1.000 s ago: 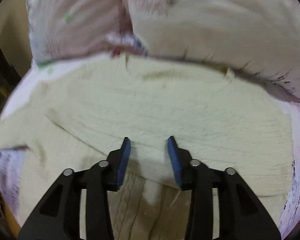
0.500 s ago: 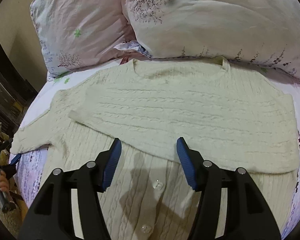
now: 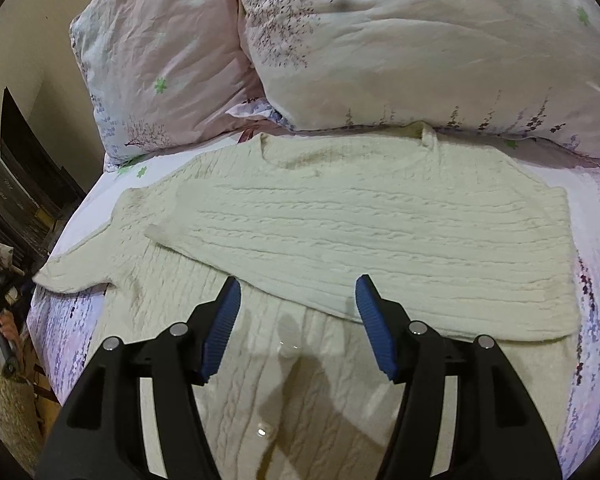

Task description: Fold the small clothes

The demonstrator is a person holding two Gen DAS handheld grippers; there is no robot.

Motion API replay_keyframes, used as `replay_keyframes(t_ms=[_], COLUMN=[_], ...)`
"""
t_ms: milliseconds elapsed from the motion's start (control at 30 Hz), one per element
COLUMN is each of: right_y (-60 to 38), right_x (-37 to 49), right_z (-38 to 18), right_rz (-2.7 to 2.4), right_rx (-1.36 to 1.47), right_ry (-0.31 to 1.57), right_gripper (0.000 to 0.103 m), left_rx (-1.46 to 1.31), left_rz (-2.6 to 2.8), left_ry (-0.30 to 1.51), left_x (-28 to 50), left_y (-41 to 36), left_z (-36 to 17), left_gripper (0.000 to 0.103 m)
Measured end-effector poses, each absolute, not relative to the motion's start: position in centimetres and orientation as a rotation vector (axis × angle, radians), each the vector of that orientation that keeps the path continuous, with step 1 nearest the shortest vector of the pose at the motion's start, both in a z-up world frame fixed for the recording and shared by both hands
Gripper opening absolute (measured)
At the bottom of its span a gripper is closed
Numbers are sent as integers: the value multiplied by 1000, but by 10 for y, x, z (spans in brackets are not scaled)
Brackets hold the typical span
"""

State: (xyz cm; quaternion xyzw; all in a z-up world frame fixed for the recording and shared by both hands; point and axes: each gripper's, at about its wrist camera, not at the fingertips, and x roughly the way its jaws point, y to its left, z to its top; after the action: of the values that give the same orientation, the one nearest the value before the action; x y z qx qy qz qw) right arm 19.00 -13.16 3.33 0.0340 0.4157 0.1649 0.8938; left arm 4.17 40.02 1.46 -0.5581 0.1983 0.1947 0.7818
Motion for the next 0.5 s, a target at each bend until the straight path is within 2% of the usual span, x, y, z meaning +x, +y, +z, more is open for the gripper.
replay_keyframes(t_ms=[233, 367, 500], right_y=[-160, -180, -198], right_x=[183, 180, 180], right_z=[42, 43, 41], right_rz=[311, 278, 236], right_rx=[108, 131, 146], right_ry=[829, 818, 814], right_gripper=[61, 62, 62], left_rx=[-1000, -855, -736], left_rz=[252, 44, -152], left_ry=[408, 450, 524], left_x=[121, 188, 236], left_y=[348, 268, 180], left_z=[83, 113, 120], left_gripper=[4, 4, 4])
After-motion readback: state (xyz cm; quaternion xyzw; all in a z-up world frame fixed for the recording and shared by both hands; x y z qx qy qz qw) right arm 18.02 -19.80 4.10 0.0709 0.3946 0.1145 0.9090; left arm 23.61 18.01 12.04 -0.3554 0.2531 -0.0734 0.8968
